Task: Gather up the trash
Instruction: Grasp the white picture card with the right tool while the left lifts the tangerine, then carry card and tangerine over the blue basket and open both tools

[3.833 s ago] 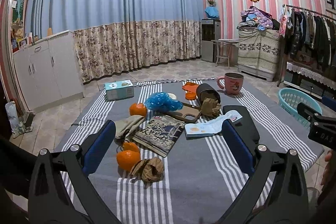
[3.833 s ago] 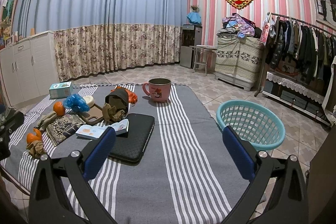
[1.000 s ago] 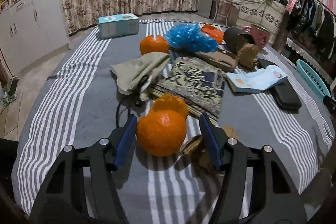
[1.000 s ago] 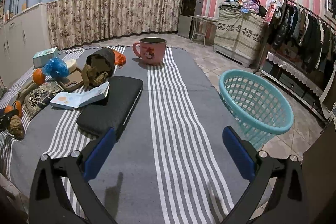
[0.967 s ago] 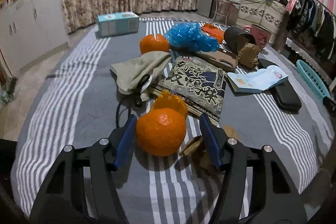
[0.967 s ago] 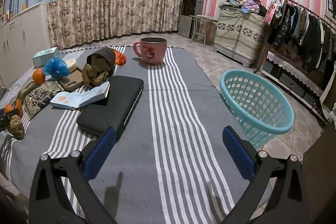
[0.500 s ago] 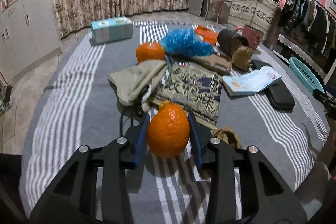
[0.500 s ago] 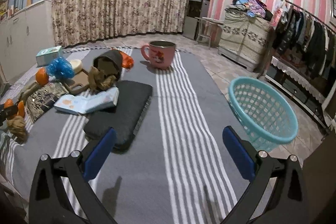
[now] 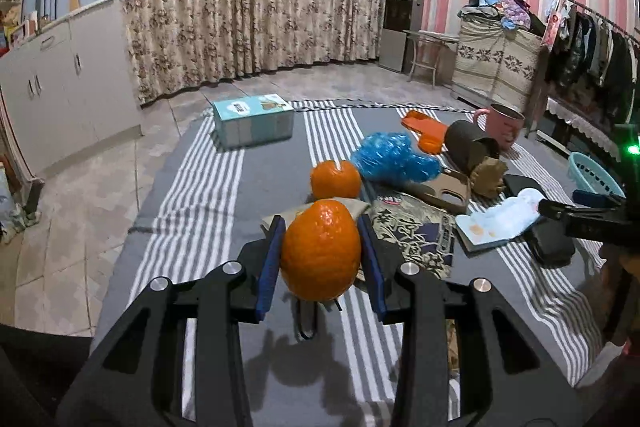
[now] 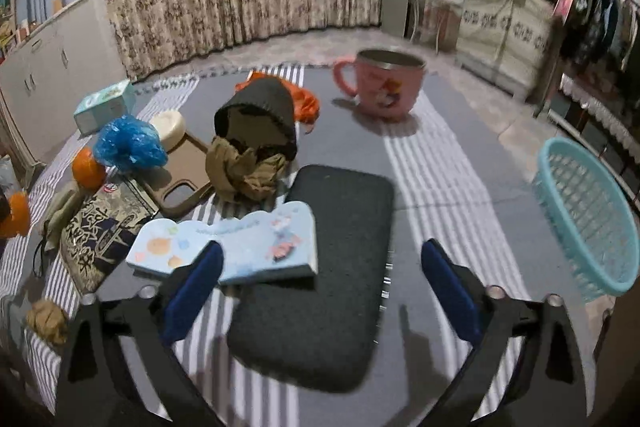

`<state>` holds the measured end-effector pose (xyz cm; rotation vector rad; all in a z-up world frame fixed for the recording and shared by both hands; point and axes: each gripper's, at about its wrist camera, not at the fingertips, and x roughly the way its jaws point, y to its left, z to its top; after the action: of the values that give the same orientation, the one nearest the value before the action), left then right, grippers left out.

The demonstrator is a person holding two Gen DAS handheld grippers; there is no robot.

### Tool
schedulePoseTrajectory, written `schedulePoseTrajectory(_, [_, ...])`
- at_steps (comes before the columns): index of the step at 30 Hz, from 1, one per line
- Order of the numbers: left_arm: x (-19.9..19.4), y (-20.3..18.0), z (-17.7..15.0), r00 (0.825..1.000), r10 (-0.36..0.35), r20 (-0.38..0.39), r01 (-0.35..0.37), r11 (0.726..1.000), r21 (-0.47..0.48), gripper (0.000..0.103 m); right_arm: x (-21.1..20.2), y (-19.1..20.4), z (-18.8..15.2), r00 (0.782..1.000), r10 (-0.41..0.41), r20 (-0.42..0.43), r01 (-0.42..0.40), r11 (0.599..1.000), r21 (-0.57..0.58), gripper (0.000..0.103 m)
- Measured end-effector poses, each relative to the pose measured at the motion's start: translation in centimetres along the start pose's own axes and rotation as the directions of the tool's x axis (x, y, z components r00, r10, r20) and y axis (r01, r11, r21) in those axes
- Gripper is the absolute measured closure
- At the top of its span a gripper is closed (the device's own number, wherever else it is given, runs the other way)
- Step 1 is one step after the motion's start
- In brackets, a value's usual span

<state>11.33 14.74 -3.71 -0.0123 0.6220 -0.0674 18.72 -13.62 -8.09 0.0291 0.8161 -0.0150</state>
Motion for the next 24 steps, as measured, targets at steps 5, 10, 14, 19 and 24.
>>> schedulePoseTrajectory(5, [0.2,0.2,0.2,1.0,0.005,-0.001,-0.005,1.0,-0.002,0.067,1.4,1.7,0.0,0.999,-0.019,-0.036,0.018,0.999,-0.052,0.055])
schedulePoseTrajectory(10, [0.0,-0.3,0.7,1.0,0.007,0.008,-0.007,1.0,0.004,0.067,0.0,2.3,0.3,0.999,0.033,-0.009,-0.034,0.996,-0.083,0.085])
schedulePoseTrajectory(14, [-0.1,-1.5,1.1,1.0,0.008,0.009,-0.008,1.0,0.021,0.067,-2.5,0.4,0.7,0.994,0.097,0.052,-0.095,0.995,-0.036,0.093])
schedulePoseTrajectory(19, [-0.9,-4.1,2.2,0.999,-0.001,0.038,-0.001,0.999,0.046,0.067,-6.3,-3.6,1.1,0.979,0.132,0.157,-0.133,0.991,-0.007,0.095])
schedulePoseTrajectory(24, [-1.8,-7.7,3.7,0.997,-0.046,0.065,0.043,0.998,0.055,0.067,-10.8,-10.5,2.3,0.959,0.088,0.27,-0.11,0.992,0.068,0.096])
